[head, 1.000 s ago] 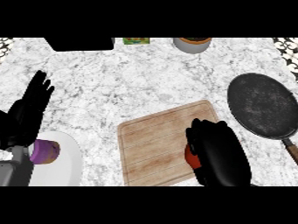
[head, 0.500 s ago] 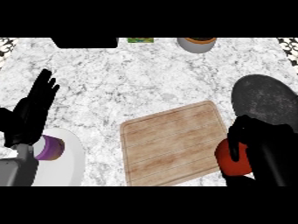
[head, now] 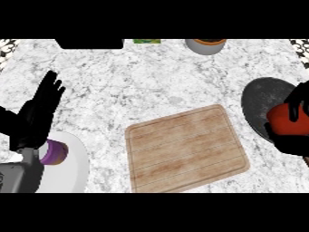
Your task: Pick the bell pepper from the cutting board and place it in the pan
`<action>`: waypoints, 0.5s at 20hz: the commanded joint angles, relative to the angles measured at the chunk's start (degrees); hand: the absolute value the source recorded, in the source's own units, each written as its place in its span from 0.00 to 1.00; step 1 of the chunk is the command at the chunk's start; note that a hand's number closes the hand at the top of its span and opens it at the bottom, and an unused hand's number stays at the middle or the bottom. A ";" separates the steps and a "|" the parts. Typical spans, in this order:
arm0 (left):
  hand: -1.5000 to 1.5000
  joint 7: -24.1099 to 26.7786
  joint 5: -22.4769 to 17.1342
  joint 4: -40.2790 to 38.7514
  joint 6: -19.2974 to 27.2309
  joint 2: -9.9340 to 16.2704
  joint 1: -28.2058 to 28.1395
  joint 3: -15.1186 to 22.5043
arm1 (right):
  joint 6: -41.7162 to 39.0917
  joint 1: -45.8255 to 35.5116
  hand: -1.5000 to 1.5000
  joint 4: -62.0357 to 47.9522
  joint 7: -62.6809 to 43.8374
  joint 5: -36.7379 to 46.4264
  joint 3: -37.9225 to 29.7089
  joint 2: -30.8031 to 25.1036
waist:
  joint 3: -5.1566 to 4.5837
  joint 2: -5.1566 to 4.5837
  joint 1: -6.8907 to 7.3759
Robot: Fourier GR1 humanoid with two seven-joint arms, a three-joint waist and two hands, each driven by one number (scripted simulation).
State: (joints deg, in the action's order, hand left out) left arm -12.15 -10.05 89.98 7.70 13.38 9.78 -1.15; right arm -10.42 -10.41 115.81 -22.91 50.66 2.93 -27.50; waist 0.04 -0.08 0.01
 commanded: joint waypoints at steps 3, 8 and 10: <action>0.50 -4.20 -3.89 2.09 -3.29 4.29 1.45 -4.81 | 6.11 -3.36 1.00 -17.43 12.68 -5.71 -11.64 -2.75 | 0.03 -0.13 0.61; 0.50 -0.40 0.50 2.75 -0.57 -1.27 -1.40 0.24 | 10.64 -5.33 1.00 -34.58 28.12 -9.42 -16.94 -5.69 | 0.04 -0.14 0.83; 0.50 2.74 1.19 -0.56 -1.77 -2.04 -2.49 0.81 | 12.53 -10.65 1.00 -42.55 31.11 -8.58 -15.46 -4.47 | 0.01 -0.29 1.19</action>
State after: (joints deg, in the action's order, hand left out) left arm -12.39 -9.77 90.27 6.73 12.88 9.72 -1.66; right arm -0.89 -16.39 86.10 0.06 43.21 -10.89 -31.28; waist 0.07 -0.23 0.64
